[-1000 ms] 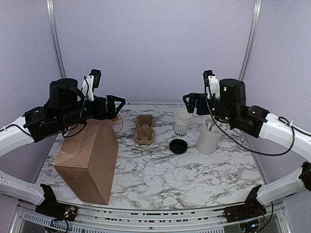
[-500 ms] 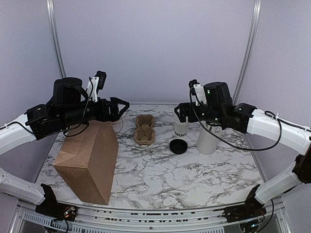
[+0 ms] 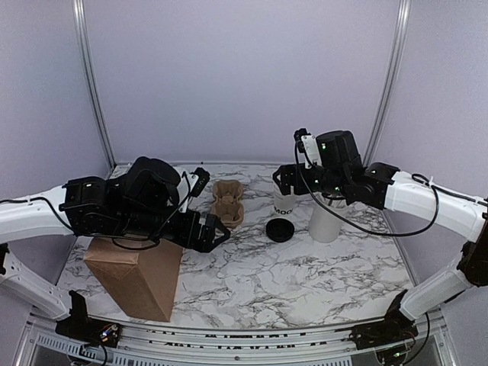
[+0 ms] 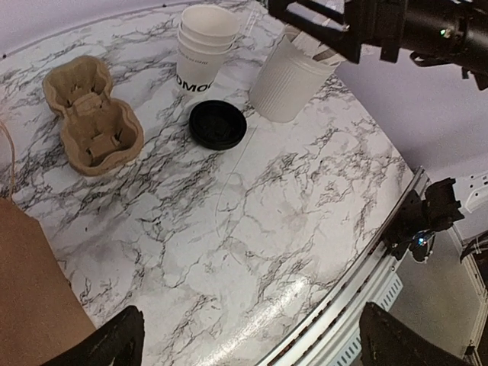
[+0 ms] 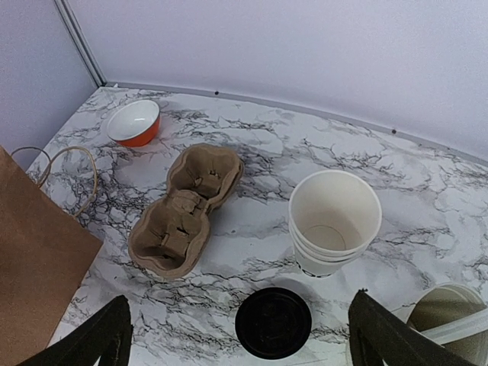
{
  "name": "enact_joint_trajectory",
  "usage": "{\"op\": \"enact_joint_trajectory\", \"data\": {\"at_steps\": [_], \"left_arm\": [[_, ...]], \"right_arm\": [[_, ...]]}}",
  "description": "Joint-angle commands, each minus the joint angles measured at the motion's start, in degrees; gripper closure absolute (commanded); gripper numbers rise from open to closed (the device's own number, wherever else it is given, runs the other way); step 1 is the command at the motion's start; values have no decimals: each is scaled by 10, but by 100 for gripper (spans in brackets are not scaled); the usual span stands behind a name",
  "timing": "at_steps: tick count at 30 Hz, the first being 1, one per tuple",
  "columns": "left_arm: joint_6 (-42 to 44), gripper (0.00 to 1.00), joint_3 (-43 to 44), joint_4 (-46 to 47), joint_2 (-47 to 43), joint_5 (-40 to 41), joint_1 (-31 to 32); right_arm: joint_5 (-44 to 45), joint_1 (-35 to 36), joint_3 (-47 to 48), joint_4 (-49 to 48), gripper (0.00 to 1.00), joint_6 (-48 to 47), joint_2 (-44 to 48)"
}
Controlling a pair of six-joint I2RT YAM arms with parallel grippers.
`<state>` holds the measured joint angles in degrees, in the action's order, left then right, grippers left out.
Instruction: Pack the takeout coffee
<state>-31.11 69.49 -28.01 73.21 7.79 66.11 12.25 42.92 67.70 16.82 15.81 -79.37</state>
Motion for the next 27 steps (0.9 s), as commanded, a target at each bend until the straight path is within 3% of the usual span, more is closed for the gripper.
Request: {"op": "enact_joint_trajectory", "data": {"at_steps": [1,9,15,21,27], "left_arm": [[-63,1,-38,-44,16,18,14],[-93,1,-101,-80,19,109,-30],[-61,1,-135,-85,-11,173,-162],[11,1,-112,-60,-9,194,-312],[69,1,-61,-45,-3,148,-365]], "right_arm": [[2,4,12,-2,4,2,4],[-5,4,-2,-11,4,7,6],[-19,5,-3,-17,5,11,0],[-36,5,-8,-27,5,16,-11],[-49,5,-8,-18,5,18,-21]]}}
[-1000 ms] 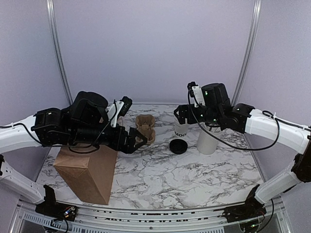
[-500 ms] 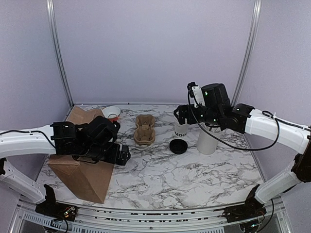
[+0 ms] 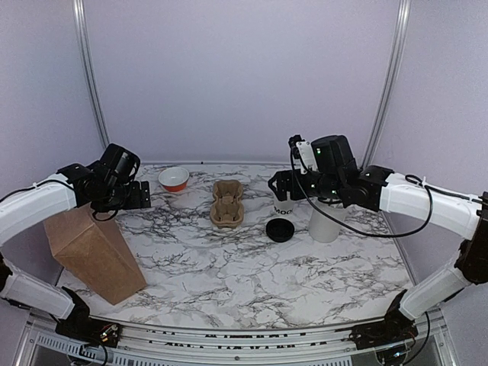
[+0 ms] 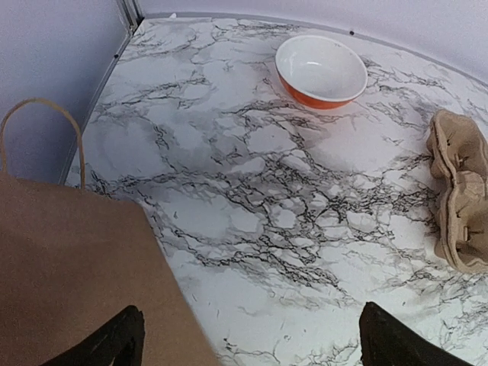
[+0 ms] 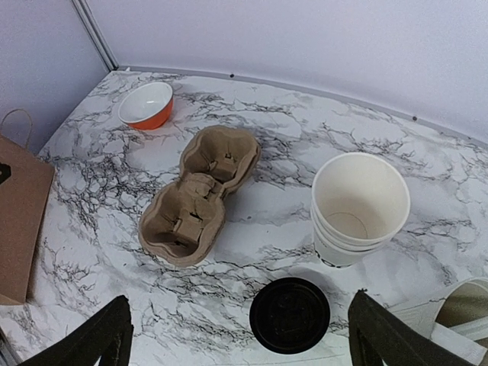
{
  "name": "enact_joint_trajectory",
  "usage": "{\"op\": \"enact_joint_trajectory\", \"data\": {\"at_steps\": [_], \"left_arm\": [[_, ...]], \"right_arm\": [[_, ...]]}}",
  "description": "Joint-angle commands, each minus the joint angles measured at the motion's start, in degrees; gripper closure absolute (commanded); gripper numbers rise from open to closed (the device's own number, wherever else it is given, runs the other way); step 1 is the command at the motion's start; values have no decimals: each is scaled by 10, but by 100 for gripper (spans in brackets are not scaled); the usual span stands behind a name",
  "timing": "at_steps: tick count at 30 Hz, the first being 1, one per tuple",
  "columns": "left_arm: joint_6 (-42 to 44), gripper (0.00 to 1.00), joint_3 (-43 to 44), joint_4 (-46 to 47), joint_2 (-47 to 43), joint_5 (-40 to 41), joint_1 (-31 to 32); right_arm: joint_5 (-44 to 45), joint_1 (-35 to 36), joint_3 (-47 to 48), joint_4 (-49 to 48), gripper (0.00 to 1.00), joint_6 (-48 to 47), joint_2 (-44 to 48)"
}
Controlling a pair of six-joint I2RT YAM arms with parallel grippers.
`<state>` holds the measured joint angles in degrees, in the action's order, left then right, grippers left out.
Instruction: Pack the takeout coffee
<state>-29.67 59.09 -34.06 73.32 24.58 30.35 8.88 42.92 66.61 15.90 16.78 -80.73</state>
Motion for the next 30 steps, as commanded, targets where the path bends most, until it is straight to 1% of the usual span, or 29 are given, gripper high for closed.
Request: {"op": "enact_joint_trajectory", "data": {"at_steps": [1,4,8,10,15,18,22,24,26,30], "left_arm": [[62,1,52,17,-3,-41,-6],[80,1,72,28,-6,-106,8],[100,1,90,40,-14,-142,78],[100,1,90,39,-16,-150,129],[93,1,67,40,-40,-188,218],[100,1,44,40,-61,-233,258],[85,1,-3,22,-90,-291,292],[71,1,-25,-2,-103,-305,307],[52,1,-45,-25,-118,-314,317],[11,1,-73,-75,-145,-305,331]], "right_arm": [[-15,5,3,-9,5,8,-8],[-13,5,5,-6,5,7,-10],[-5,5,9,-3,5,5,-9],[-2,4,11,1,5,2,-9],[12,4,10,10,5,-4,-3],[17,4,10,12,5,-8,-2],[23,4,13,21,5,-13,-4],[25,4,10,25,5,-15,-3],[28,4,6,26,5,-15,-1],[28,5,-2,28,5,-12,-2]]}}
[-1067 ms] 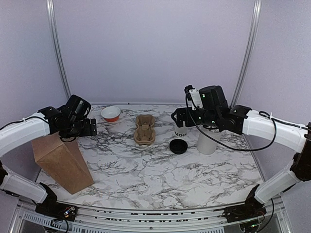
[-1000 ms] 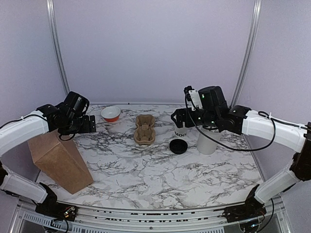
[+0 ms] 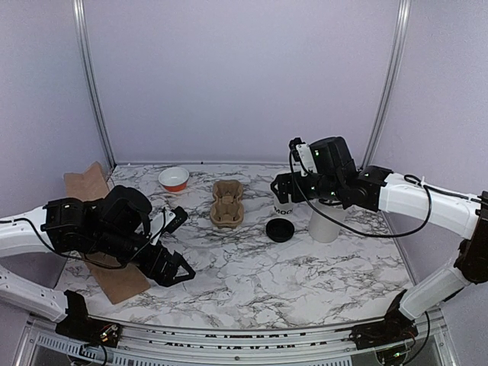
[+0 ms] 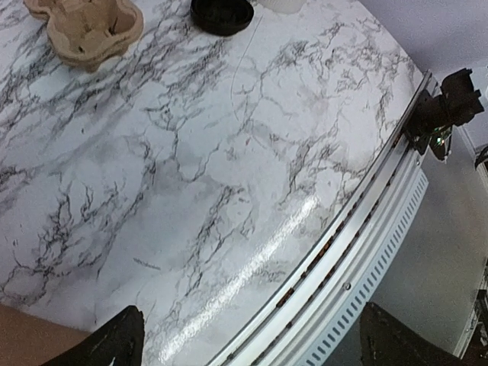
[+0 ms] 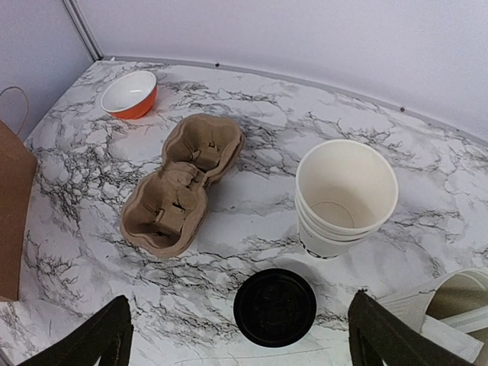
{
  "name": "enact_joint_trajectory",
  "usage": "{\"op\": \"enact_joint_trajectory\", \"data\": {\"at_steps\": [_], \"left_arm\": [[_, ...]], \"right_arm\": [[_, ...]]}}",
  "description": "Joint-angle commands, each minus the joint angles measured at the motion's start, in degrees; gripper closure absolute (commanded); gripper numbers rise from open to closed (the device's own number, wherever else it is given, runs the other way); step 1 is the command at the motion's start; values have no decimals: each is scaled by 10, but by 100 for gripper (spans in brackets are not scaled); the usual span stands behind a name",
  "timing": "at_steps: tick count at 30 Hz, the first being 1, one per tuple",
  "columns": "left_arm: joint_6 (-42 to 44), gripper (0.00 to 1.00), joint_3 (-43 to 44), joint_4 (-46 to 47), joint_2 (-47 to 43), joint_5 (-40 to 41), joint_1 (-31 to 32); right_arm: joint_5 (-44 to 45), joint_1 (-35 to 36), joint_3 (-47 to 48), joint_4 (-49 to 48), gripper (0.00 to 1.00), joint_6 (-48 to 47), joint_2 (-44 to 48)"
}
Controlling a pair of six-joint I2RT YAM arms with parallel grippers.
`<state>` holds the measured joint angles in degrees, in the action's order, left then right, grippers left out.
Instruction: Pack the takeout coffee
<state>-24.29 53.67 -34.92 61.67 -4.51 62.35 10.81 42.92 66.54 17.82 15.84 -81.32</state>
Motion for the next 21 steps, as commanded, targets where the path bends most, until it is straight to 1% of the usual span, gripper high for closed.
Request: {"op": "enact_joint_trajectory", "data": {"at_steps": [1,5,9,12,17,21], "left_arm": [[-50,1,-25,-75,-35,-17,15],[-68,1,-46,-101,-45,-30,29],[-74,1,-45,-148,-34,11,30],[-77,1,-42,-165,-28,30,30],[-87,1,-33,-190,-4,110,27],[-88,1,-17,-195,27,172,-4]], "right_arm": [[8,4,-2,9,5,-2,2],[5,4,-6,10,5,1,-1],[5,4,-8,11,5,1,-2],[5,4,-10,9,5,2,-3],[2,4,-10,7,5,0,-9],[2,4,-6,5,5,-3,-11]]}}
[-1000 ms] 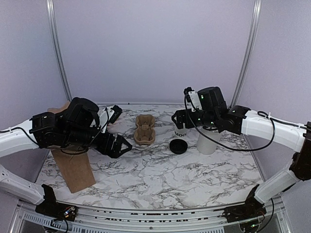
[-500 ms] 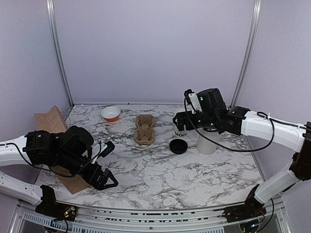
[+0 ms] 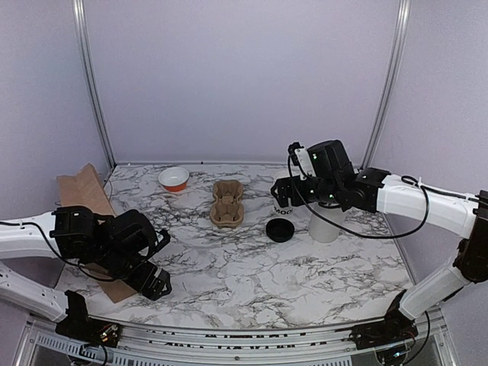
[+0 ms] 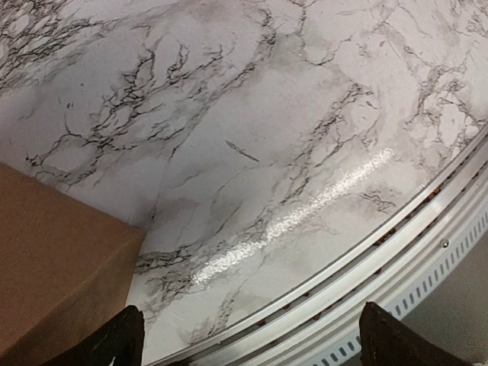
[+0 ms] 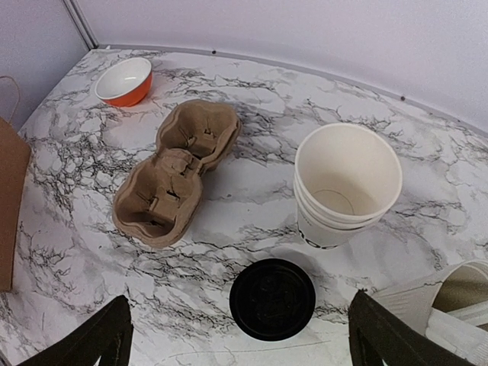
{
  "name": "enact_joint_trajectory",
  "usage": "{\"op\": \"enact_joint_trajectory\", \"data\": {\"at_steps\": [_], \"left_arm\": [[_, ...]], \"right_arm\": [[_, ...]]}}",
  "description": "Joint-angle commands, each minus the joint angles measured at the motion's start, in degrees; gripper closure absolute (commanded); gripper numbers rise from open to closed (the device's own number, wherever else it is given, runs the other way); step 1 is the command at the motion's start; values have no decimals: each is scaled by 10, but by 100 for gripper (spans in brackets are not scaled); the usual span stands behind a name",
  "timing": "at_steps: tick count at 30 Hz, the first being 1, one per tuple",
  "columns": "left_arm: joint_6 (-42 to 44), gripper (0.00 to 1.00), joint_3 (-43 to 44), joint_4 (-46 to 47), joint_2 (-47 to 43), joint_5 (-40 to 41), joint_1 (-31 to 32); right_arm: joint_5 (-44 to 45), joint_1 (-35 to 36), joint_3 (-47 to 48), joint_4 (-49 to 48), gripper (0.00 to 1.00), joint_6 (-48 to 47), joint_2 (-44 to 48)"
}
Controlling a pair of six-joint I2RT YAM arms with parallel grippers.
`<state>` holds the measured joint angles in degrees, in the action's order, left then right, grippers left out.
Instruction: Pack the takeout coffee
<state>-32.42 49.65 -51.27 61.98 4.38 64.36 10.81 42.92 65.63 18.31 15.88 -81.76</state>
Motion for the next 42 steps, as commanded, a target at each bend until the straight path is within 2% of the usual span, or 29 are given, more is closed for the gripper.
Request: {"op": "enact_joint_trajectory", "data": {"at_steps": [1,7,11,15,21,28,32,42], "left_arm": [[-1,1,27,-28,31,95,-38],[65,1,67,36,83,132,-126],[109,1,100,93,133,130,-208],[145,1,121,161,190,81,-310],[158,1,178,214,254,10,-365],[164,1,220,222,262,-14,-383],[165,1,223,223,250,-69,-380],[181,1,221,250,175,-118,-327]], "right_arm": [[2,3,4,-1,5,-4,-7],[11,3,15,-5,5,-9,-12],[15,3,24,-6,5,-10,-21],[17,3,25,-10,5,-13,-28],[15,3,28,-11,4,-16,-37],[10,-1,48,-6,4,-19,-63],[7,-4,86,17,4,-25,-84],[21,-7,186,88,5,-55,-140]]}}
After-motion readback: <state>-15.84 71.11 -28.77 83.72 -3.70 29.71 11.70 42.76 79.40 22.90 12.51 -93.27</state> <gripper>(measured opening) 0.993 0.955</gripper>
